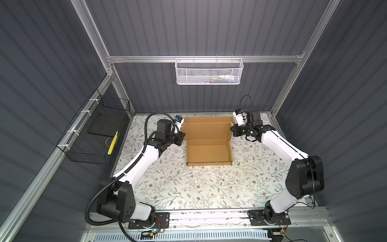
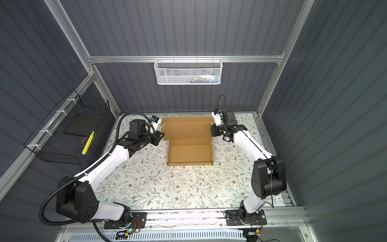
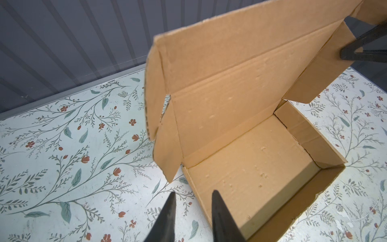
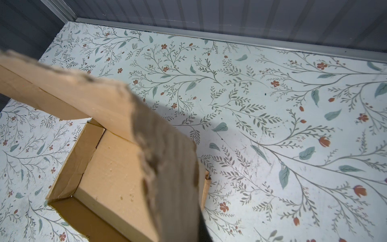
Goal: Fold the paper box
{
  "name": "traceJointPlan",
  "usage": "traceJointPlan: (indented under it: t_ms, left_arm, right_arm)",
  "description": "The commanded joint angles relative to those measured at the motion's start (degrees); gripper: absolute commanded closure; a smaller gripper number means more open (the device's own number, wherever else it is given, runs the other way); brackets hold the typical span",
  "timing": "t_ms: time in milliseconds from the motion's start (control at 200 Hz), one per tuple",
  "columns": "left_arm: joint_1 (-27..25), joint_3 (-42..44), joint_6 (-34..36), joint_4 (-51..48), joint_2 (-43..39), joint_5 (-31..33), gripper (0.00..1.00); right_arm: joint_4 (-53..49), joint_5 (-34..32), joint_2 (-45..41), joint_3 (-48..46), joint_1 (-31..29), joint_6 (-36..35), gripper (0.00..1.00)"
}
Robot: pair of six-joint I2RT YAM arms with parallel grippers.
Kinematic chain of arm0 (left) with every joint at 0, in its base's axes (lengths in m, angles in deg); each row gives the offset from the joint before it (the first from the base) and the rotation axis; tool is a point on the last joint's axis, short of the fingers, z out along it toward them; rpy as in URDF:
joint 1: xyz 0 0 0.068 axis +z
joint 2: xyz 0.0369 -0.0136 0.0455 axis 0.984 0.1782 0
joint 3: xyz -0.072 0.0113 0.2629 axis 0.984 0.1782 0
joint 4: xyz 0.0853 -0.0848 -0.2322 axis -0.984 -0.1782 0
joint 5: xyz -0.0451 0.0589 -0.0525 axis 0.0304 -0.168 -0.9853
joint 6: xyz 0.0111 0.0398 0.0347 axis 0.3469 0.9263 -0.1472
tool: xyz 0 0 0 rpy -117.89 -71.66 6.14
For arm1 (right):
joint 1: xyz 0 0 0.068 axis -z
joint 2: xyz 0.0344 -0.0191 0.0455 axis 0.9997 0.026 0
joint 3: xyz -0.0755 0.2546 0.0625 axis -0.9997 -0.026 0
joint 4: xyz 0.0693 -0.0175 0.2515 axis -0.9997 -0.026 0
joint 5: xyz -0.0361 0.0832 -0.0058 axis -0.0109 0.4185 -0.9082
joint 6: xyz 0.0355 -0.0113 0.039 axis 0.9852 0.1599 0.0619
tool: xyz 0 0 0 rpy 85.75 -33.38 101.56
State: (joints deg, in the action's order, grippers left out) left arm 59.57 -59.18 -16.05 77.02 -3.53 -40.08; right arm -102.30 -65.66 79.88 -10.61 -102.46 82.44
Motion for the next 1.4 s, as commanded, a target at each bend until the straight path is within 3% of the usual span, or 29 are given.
traceJointPlan:
  t_ms: [0, 160, 250, 345, 495, 856, 1396]
  left_arm:
    - [0.3, -0.5, -1.1, -1.6, 0.6, -1.2, 0.69]
    - [0.6, -0.9, -1.8, -1.8, 0.7, 1.6, 0.67]
    - [1.0, -1.7, -2.2, -2.0, 0.8, 3.3, 0.61]
    - [1.9, -3.6, -2.2, -2.8, 1.9, 2.9, 0.54]
    - [3.0, -7.8, -1.8, -4.5, 5.7, 2.3, 0.53]
    - [4.3, -15.9, -4.6, -6.2, 14.8, -3.1, 0.62]
    - [4.3, -13.4, -10.3, -2.7, 16.6, -8.8, 0.73]
  right_arm:
    - [0.2, -1.3, -1.9, -1.1, -0.7, -0.3, 0.95]
    - [0.0, -2.3, -2.8, -1.8, -1.2, -0.5, 0.95]
    - [-0.1, -2.6, -3.0, -1.9, -1.3, -0.4, 0.95]
    - [-0.1, -2.7, -3.1, -2.0, -1.4, -0.3, 0.95]
    - [0.1, -2.7, -3.2, -2.0, -1.5, -0.6, 0.95]
    - [0.0, -3.4, -3.8, -2.7, -1.6, -0.9, 0.95]
    - [1.5, -4.8, -5.6, -5.2, -1.7, 0.6, 0.94]
